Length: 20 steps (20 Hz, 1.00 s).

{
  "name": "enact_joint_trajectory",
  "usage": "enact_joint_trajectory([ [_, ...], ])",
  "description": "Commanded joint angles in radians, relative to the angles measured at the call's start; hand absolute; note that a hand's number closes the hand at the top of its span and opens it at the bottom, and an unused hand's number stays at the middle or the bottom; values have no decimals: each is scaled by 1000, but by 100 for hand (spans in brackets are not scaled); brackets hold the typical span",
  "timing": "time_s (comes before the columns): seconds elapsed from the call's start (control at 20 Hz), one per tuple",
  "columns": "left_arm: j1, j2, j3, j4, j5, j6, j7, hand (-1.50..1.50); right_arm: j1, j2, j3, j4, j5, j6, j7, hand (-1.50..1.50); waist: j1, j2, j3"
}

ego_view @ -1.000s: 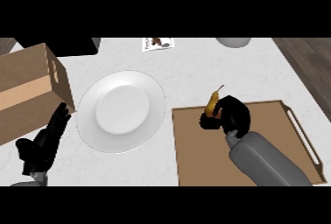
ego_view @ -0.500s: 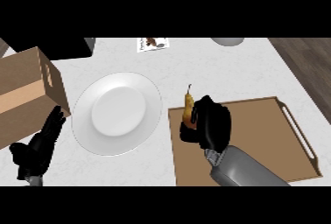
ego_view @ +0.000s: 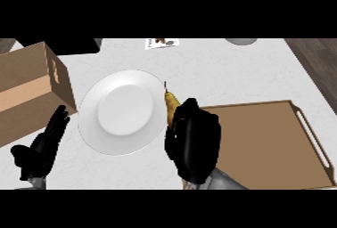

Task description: Pick the pear from the tray and place it in the plate

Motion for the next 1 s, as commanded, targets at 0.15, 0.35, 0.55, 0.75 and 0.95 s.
enact_joint_trajectory([
  [0.15, -36, 2, -24, 9, -9, -31, -9, 0, -26, 68, -15, -108, 126, 219, 247, 150, 74, 31, 3],
  [0.35, -41, -7, -53, -16, -10, -55, -2, 0, -61, 69, -53, -58, 68, 202, 247, 150, 117, 41, 3],
  [0.55, -142, -13, -46, -1, -16, -36, 34, 0, -97, 70, -57, 19, 22, 137, 247, 150, 128, 49, 4],
  [0.75, -127, -23, -51, 19, -22, -39, 5, 0, -207, 70, -119, 120, -23, 86, 246, 150, 157, 55, 4],
  [0.95, -142, -12, -63, 4, -13, -75, 18, 0, -269, 70, -163, 250, -72, 27, 244, 150, 174, 60, 5],
])
